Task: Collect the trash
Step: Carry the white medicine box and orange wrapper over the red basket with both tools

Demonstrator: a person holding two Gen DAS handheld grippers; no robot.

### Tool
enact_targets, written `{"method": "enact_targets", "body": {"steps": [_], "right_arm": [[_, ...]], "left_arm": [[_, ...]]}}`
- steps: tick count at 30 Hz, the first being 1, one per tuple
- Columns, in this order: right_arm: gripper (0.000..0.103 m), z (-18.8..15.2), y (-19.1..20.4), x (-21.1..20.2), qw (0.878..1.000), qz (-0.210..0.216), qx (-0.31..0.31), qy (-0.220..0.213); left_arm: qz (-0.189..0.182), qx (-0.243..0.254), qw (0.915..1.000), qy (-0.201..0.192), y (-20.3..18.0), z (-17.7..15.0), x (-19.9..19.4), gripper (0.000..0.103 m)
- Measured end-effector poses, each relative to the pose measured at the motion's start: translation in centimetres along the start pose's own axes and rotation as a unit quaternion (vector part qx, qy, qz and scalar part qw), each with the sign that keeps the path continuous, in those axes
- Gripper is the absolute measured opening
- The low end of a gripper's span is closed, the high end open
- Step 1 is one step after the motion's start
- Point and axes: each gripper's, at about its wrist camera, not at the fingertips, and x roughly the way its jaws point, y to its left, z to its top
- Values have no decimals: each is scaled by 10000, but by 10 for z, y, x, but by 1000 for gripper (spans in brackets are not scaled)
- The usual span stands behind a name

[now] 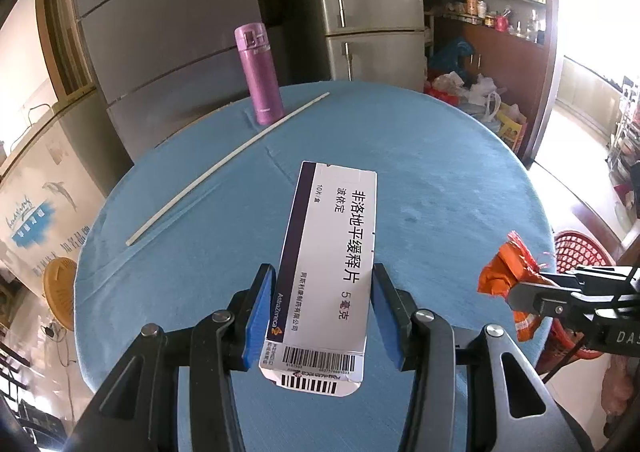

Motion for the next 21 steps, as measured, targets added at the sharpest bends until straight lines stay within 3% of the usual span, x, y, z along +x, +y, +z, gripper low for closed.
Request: {"method": "enact_targets", "body": {"steps": [21], "right_arm": [[28,-13,-2,-62,9986,-112,59,-506]], "left_arm": [[14,337,9988,-343,-38,-2,-39,49]]}}
